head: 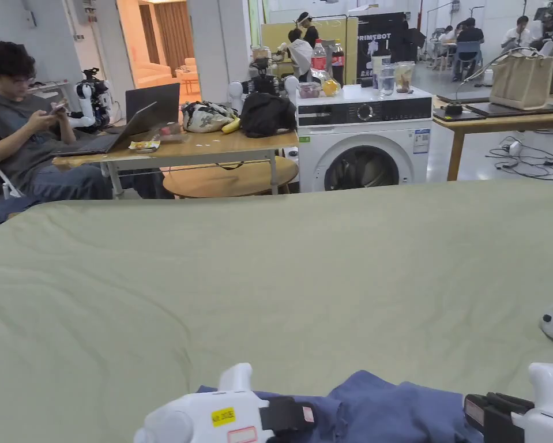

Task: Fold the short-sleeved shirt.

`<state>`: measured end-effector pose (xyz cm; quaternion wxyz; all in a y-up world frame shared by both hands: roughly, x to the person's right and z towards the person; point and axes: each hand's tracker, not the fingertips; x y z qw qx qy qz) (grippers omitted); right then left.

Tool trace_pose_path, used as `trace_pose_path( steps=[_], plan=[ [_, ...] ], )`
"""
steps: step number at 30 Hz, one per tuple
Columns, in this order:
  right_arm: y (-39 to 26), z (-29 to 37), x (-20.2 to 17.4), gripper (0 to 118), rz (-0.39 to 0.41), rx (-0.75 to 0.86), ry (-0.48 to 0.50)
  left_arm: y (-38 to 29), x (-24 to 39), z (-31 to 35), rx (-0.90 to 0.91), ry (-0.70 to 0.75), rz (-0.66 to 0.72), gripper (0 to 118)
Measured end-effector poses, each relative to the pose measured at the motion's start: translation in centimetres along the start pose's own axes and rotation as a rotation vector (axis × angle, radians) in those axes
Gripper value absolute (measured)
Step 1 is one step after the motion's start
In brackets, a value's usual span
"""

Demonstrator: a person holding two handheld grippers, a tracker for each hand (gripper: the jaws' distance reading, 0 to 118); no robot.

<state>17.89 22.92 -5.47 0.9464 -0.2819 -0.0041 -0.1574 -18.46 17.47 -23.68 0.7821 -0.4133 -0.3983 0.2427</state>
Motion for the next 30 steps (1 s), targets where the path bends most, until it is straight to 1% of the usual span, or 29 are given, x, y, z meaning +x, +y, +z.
trace_pose_path(
  steps=[1,5,7,8,10,11,12,13,14,15,16,17,18,19,20,22,23,24,25,27,28,30],
  plan=[
    [0.0,0.0,0.0,0,-0.003,0.001,0.003,0.6,-0.6,1.9,0.062,-0.008,0.018,88],
    [0.4,-0.3,-0.2,0,0.001,-0.002,0.017,2.7,-5.3,10.3,0.259,-0.08,0.206,88],
    [0.3,-0.4,-0.4,0,0.018,-0.001,0.02,2.7,-7.8,12.9,0.288,-0.049,0.265,88],
    [0.3,-0.5,-0.5,0,0.02,0.0,0.018,2.7,-9.2,13.6,0.285,-0.011,0.299,88],
    [0.3,-0.6,-0.5,0,0.013,0.0,0.027,2.1,-10.8,13.2,0.223,0.037,0.326,87],
    [0.2,-0.5,-0.7,0,0.005,0.009,0.03,1.7,-11.5,12.4,0.173,0.06,0.331,78],
    [0.1,-0.5,-0.9,0,0.002,0.012,0.031,1.0,-11.7,11.0,0.139,0.074,0.336,66],
    [0.1,-0.4,-1.0,0,0.001,0.01,0.032,0.4,-12.1,10.0,0.126,0.064,0.371,46],
    [0.0,-0.2,-1.1,0,0.007,0.006,0.035,-0.4,-12.7,9.0,0.135,0.023,0.417,30],
    [0.0,-0.1,-1.3,0,0.026,0.001,0.031,-0.7,-12.8,8.6,0.206,-0.078,0.452,21],
    [0.0,0.1,-1.4,0,0.046,0.0,0.018,-0.8,-13.0,7.9,0.225,-0.158,0.506,21],
    [0.0,0.3,-1.5,0,0.06,-0.001,0.008,-0.7,-13.1,6.9,0.179,-0.172,0.556,9],
    [0.0,0.4,-1.4,0,0.062,0.001,0.006,-0.5,-12.5,6.1,0.113,-0.121,0.539,8],
    [0.1,0.5,-1.3,0,0.06,0.002,0.005,-0.4,-12.2,5.8,0.068,-0.045,0.453,6],
    [0.1,0.6,-1.1,0,0.049,0.005,0.003,-0.4,-12.2,6.2,0.089,-0.012,0.401,5],
    [0.2,0.7,-0.8,0,0.017,0.009,0.01,-0.2,-12.2,7.5,0.16,-0.094,0.484,5],
    [0.3,0.6,-0.5,0,0.004,0.009,0.013,-0.2,-11.6,9.1,0.233,-0.069,0.521,5],
    [0.4,0.5,-0.4,0,-0.002,0.01,0.014,0.3,-11.1,10.5,0.281,-0.084,0.515,4],
    [0.5,0.4,-0.3,0,-0.006,0.011,0.015,0.7,-10.7,11.4,0.253,-0.09,0.504,4],
    [0.8,0.3,-0.3,0,-0.001,0.009,0.026,2.1,-8.2,14.7,0.316,0.016,0.416,4],
    [0.9,0.3,-0.4,0,0.009,0.011,0.025,2.6,-7.0,16.1,0.334,0.028,0.377,4],
    [1.1,0.1,-0.4,0,0.019,0.013,0.03,3.9,-3.6,17.6,0.377,0.111,0.261,4]
  ],
)
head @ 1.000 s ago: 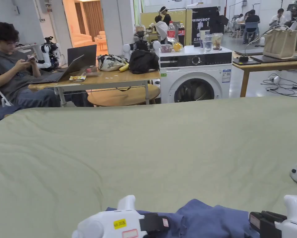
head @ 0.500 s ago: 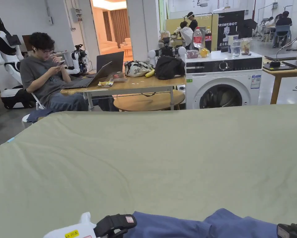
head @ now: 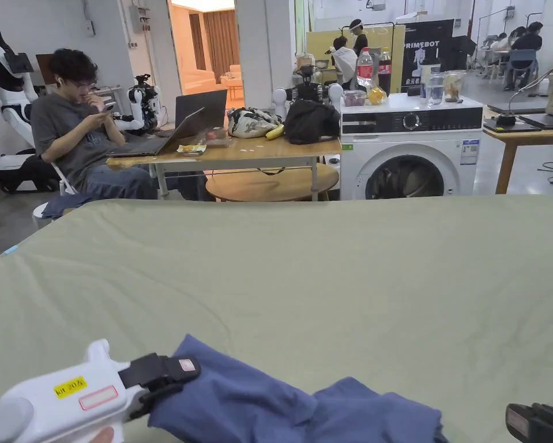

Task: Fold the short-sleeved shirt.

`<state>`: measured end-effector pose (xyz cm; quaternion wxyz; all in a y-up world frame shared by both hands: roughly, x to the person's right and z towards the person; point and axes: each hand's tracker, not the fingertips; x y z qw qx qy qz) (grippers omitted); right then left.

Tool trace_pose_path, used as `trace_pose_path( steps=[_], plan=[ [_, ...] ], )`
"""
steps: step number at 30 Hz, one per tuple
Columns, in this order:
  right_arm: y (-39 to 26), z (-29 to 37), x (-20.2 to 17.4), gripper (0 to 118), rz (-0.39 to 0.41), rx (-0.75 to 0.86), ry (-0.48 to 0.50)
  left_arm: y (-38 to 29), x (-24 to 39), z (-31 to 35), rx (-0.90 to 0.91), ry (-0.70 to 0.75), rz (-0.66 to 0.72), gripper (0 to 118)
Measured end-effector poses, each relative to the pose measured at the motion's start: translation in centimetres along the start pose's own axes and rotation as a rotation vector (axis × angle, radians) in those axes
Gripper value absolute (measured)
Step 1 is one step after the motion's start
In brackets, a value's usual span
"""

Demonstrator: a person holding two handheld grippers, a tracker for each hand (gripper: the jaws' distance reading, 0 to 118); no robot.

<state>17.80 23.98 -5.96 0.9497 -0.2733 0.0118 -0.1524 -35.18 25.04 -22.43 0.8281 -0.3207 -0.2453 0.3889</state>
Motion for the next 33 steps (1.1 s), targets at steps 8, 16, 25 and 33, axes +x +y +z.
trace_pose_path(
  steps=[8,16,25,33],
  plan=[
    [-0.5,0.9,0.2,0,-0.043,0.024,0.023,-8.3,11.2,-11.2,-0.264,0.026,-0.414,5],
    [-1.3,2.2,2.6,0,-0.02,0.0,-0.038,-13.2,12.4,-19.3,-0.491,-0.172,-0.307,55],
    [-1.5,2.7,4.2,0,-0.054,0.002,-0.064,-12.6,8.5,-19.2,-0.506,-0.077,-0.293,11],
    [-2.3,0.9,1.8,0,-0.005,-0.064,-0.023,-17.7,9.9,-22.6,-0.597,-0.009,-0.413,7]
  ],
)
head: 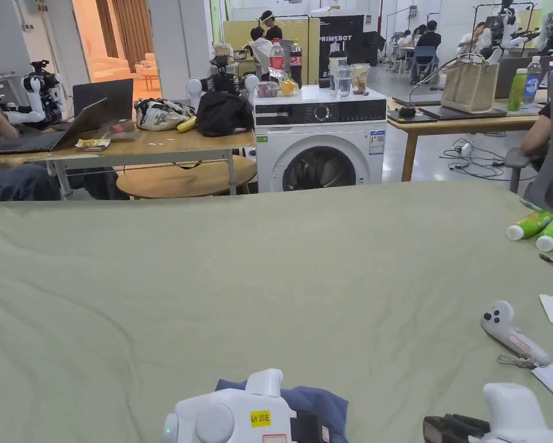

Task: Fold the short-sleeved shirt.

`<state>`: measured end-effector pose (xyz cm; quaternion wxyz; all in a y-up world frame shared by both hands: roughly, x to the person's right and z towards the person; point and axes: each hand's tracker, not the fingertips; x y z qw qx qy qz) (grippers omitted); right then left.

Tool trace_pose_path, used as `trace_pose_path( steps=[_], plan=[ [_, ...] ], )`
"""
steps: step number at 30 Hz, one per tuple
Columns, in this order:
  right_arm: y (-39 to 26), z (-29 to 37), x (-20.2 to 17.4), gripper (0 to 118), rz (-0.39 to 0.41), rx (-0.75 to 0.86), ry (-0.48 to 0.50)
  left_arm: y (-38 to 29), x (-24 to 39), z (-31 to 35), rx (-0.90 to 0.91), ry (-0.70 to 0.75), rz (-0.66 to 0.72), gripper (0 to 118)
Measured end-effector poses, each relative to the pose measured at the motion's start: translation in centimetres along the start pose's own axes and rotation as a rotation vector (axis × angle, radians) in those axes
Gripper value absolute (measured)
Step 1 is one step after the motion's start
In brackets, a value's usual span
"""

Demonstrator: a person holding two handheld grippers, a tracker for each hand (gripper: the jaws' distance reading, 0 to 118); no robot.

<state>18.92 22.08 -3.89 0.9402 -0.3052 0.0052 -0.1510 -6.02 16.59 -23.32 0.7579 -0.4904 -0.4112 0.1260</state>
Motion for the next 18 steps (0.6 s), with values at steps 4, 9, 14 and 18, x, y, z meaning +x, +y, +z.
trace_pose_path(
  steps=[4,9,14,18],
  plan=[
    [0.1,-2.9,-2.1,0,0.033,-0.058,0.051,0.3,-0.2,2.0,0.054,-0.07,0.045,36],
    [2.2,-7.7,-5.6,0,0.094,-0.145,0.132,1.5,-2.2,10.5,0.248,-0.174,0.108,79],
    [3.3,-12.4,-7.6,0,0.116,-0.271,0.178,1.2,-8.0,16.8,0.302,-0.123,0.196,80],
    [1.5,-14.6,-7.1,0,0.144,-0.317,0.121,-0.6,-11.8,16.5,0.258,-0.141,0.298,80]
  ],
)
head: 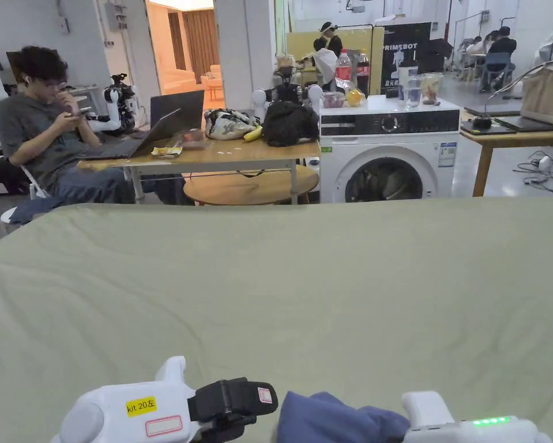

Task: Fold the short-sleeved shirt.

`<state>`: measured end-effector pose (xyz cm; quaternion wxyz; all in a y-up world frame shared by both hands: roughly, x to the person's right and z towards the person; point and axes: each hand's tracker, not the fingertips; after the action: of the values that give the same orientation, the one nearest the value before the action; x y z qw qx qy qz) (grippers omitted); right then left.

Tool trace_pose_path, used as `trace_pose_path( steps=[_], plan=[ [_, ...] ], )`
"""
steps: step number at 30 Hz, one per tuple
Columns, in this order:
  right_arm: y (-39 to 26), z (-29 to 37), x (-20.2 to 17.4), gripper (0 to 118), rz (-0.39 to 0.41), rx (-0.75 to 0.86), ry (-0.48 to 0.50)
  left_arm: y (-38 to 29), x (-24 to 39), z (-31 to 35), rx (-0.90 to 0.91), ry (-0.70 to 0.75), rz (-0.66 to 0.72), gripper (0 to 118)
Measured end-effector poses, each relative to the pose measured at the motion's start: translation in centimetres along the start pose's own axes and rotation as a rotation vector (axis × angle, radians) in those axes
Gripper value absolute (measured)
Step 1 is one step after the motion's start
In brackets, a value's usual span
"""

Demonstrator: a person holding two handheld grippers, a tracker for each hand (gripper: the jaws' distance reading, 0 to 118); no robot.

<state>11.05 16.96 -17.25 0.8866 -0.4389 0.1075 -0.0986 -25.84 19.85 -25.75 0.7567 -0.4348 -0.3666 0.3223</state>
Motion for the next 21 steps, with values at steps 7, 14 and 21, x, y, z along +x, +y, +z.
trace_pose_path(
  steps=[7,14,21],
  plan=[
    [0.4,0.6,0.1,0,-0.023,0.001,0.004,-2.2,-2.2,-6.8,-0.136,-0.021,0.004,80],
    [0.3,1.2,0.0,0,-0.029,0.005,0.013,-3.1,-2.0,-8.5,-0.09,-0.004,0.034,37],
    [3.3,4.8,-5.3,0,0.062,0.206,0.057,-0.4,-2.1,-1.8,0.016,-0.03,0.02,37]
  ],
)
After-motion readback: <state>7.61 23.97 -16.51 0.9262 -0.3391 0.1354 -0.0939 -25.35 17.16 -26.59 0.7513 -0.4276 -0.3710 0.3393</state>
